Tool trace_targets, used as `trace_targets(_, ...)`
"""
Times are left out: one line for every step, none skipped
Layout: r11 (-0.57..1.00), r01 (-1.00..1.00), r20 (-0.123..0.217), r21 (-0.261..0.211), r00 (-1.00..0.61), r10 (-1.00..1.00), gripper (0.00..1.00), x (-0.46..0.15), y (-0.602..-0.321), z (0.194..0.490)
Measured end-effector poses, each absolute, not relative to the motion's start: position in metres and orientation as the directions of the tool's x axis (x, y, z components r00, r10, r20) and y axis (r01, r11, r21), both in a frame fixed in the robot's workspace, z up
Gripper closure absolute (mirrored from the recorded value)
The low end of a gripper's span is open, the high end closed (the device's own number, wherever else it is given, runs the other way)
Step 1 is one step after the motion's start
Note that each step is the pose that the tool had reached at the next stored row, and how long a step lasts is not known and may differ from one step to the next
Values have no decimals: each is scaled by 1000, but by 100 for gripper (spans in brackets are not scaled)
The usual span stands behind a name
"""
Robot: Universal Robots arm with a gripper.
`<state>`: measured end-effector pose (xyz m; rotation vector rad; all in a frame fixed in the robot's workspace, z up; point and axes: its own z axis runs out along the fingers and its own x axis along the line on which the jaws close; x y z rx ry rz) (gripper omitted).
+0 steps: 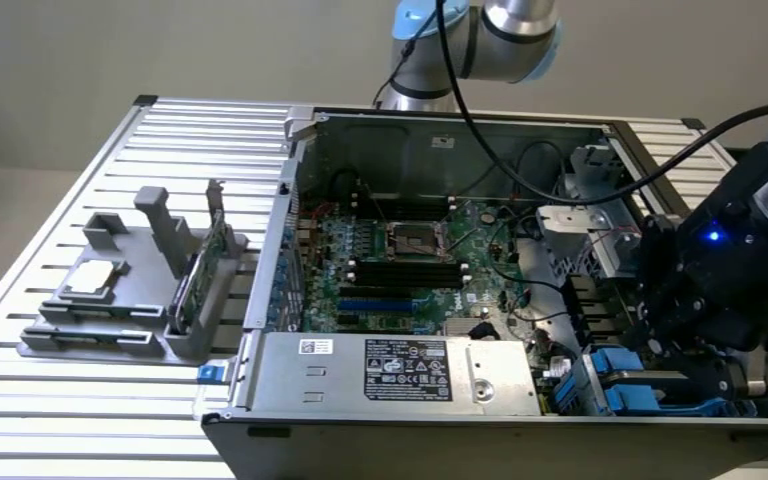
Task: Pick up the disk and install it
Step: 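Insert the second disk wire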
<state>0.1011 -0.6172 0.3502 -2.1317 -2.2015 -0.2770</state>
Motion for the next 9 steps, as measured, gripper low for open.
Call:
trace_targets(25, 996, 171, 84, -39, 985, 89, 101, -617, 350)
trace_targets(25, 996, 171, 84, -39, 985, 89, 101, -617, 351)
trace_targets(25, 996, 171, 84, -39, 985, 89, 101, -617, 351)
trace_targets(25, 996, 171, 84, -39, 985, 89, 101, -617, 351)
trace_targets(25, 996, 171, 84, -39, 985, 89, 101, -617, 351)
trace_targets(25, 996, 171, 84, -39, 985, 89, 101, -617, 351)
trace_targets(25, 996, 171, 84, -39, 985, 89, 101, -617, 352)
trace_targets(25, 996, 171, 84, -39, 985, 89, 101, -617, 352)
trace_targets(25, 996, 171, 84, -39, 985, 89, 101, -617, 352)
